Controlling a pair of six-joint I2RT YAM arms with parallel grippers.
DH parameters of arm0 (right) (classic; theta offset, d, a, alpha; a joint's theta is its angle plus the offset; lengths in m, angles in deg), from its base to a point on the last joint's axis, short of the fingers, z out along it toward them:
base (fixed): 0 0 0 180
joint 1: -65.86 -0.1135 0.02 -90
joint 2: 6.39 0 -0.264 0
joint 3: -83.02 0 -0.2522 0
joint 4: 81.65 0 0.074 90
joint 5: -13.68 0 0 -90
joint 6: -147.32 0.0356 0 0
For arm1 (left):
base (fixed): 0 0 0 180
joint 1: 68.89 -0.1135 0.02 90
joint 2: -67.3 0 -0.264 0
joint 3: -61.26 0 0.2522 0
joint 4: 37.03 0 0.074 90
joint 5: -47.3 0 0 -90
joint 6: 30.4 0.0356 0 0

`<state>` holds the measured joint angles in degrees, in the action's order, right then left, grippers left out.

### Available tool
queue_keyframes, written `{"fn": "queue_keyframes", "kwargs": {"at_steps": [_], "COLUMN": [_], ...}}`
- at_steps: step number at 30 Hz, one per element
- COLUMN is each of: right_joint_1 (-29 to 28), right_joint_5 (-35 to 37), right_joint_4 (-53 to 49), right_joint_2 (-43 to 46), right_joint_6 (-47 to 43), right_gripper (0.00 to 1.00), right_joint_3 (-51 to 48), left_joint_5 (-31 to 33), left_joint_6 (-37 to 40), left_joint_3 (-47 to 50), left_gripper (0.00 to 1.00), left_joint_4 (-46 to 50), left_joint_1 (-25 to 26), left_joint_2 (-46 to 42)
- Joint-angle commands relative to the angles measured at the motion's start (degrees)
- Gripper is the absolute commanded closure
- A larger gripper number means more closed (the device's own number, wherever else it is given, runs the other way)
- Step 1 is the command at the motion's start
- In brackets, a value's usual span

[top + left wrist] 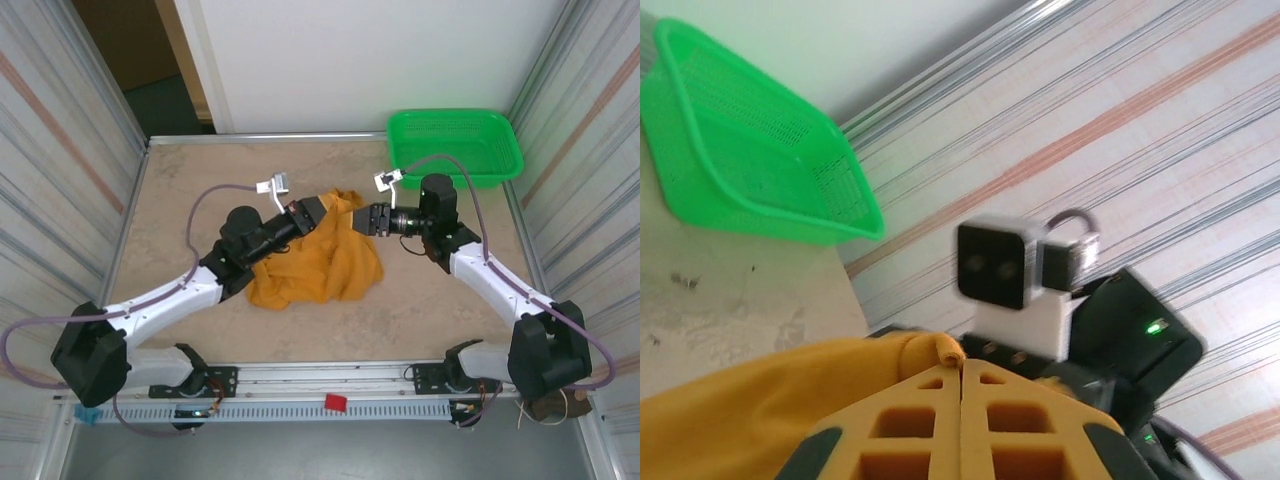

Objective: Fold the inside-out t-shirt

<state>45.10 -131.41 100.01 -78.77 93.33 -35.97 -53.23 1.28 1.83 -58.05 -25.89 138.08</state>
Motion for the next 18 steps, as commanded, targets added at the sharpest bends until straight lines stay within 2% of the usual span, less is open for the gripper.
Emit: {"fn": "queue_keyframes", "kwargs": {"at_steps": [1,8,14,18], "right_joint_1": [0.0,-1.0,-0.2,1.3], "right_joint_5": [2.8,6.9,12.9,19.4], "right_joint_4": [1.0,-0.7,-5.1,-8.5], "right_joint_2": [0.9,-0.5,0.7,4.0], "right_joint_6": [0.1,-2.1,-5.6,-5.6], "right_gripper": [0.40,0.41,0.37,0.24], "right_joint_3": [-2.0,-3.6,-6.2,-9.8], "left_joint_5": [-2.0,-6.3,-9.5,-11.8], "left_joint_6": [3.3,2.6,3.4,4.3], "left_joint_3": [-5.8,-11.8,-16.3,-20.9], "left_gripper": [1.00,1.00,1.00,1.00], "left_joint_4": [4.4,8.8,11.2,14.5], "left_joint_1": [-0.7,-2.1,-4.0,-6.8], "left_joint_2": [-3.5,-4.5,-5.2,-6.0]}}
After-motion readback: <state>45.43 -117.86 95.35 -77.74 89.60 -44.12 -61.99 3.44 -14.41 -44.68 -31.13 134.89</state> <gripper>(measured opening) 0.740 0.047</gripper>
